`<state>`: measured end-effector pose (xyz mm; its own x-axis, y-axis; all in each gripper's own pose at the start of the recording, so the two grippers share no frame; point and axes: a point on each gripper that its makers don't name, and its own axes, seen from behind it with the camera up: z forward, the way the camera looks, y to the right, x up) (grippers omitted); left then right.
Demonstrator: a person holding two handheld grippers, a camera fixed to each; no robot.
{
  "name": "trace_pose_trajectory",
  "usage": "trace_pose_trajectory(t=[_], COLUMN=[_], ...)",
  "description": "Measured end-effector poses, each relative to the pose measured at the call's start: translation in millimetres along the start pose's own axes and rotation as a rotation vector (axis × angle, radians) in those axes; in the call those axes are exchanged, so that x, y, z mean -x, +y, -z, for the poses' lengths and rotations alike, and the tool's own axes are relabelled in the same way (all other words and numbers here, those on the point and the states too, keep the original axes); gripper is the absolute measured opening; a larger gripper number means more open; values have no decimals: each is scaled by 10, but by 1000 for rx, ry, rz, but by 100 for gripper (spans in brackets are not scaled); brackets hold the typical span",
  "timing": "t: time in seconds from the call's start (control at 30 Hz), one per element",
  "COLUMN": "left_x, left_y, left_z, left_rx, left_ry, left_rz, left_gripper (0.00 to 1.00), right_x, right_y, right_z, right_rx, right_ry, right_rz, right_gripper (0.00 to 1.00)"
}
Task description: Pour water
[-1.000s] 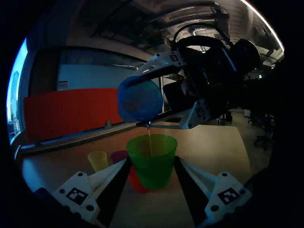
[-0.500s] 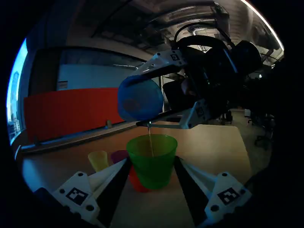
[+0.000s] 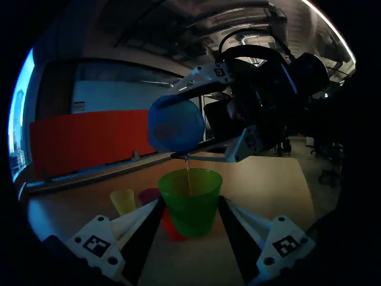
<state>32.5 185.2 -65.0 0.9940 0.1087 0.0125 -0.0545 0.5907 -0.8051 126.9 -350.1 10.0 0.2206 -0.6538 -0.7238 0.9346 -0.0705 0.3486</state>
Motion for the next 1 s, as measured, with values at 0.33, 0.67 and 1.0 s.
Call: trace_pose_trajectory(t=[0.33,0.67,1.0], left_x=[-6,-15,-25], left_y=[-1,-2,7], left_z=[1,6,8], left_rx=[0,0,1], left_ry=[3,5,5], left_rz=[-1,-1,-4], left_gripper=[81,81,81], right_x=[-9,-24,-31], right_y=[7,16,20], right_z=[-3,1,3], right_rx=[1,5,7], right_ry=[1,4,5], right_rz=[16,21,27], right_gripper=[89,89,89])
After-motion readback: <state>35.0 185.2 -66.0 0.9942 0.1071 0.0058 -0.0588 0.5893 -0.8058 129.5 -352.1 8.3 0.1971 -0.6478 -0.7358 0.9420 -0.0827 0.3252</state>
